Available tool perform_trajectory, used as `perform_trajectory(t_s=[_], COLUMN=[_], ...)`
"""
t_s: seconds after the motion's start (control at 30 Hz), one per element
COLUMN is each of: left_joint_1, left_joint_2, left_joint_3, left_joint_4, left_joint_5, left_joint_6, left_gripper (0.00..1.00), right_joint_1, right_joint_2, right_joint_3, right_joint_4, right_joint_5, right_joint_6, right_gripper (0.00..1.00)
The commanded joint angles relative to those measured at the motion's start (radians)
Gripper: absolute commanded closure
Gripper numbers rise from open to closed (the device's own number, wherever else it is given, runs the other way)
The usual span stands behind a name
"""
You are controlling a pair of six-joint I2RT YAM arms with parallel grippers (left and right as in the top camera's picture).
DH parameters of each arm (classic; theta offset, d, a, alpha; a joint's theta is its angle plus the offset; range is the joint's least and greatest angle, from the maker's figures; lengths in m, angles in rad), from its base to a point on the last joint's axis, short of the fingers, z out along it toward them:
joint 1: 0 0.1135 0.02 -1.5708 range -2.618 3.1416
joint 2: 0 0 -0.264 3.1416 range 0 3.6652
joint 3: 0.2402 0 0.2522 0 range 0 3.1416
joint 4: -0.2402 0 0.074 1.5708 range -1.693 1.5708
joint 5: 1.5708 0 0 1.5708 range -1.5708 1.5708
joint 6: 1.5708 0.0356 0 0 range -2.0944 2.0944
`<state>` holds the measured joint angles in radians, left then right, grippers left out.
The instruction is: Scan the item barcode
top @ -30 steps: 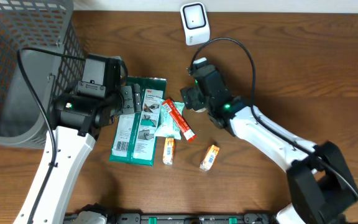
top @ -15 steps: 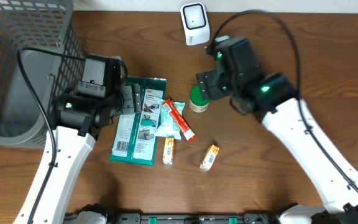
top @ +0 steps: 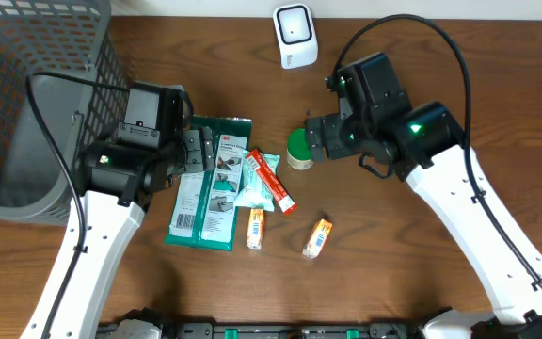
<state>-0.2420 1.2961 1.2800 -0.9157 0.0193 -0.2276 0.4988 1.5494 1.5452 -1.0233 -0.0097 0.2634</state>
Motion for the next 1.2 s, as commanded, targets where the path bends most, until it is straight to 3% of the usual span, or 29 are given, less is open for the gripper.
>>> perform_trajectory(t_s=[0.0, 0.3, 0.8, 1.17], left_joint_1=[0.005, 0.005, 0.005, 0.005], left_joint_2=[0.004, 0.004, 0.004, 0.004], left_joint_3=[0.013, 0.013, 0.013, 0.013], left_joint_4=[0.000, 0.000, 0.000, 0.000], left_joint_5=[-0.013, -0.012, -0.012, -0.013], left_joint_6=[0.014, 0.014, 0.014, 0.014], left_gripper=[0.16, 0.16, 0.16, 0.16], right_joint_1=[0.019, 0.022, 0.045, 0.046], right_joint_2=[0.022, 0.185, 0.367, 0.454], right_joint_3=[0.008, 0.008, 0.008, 0.008], right_joint_4=[0.000, -0.019, 0.127, 0.223], right_joint_5=[-0.026, -0.052, -0.046, 0.072], right_joint_6=[0.075, 0.091, 0.072, 0.043], right_gripper=[0.02, 0.02, 0.02, 0.01])
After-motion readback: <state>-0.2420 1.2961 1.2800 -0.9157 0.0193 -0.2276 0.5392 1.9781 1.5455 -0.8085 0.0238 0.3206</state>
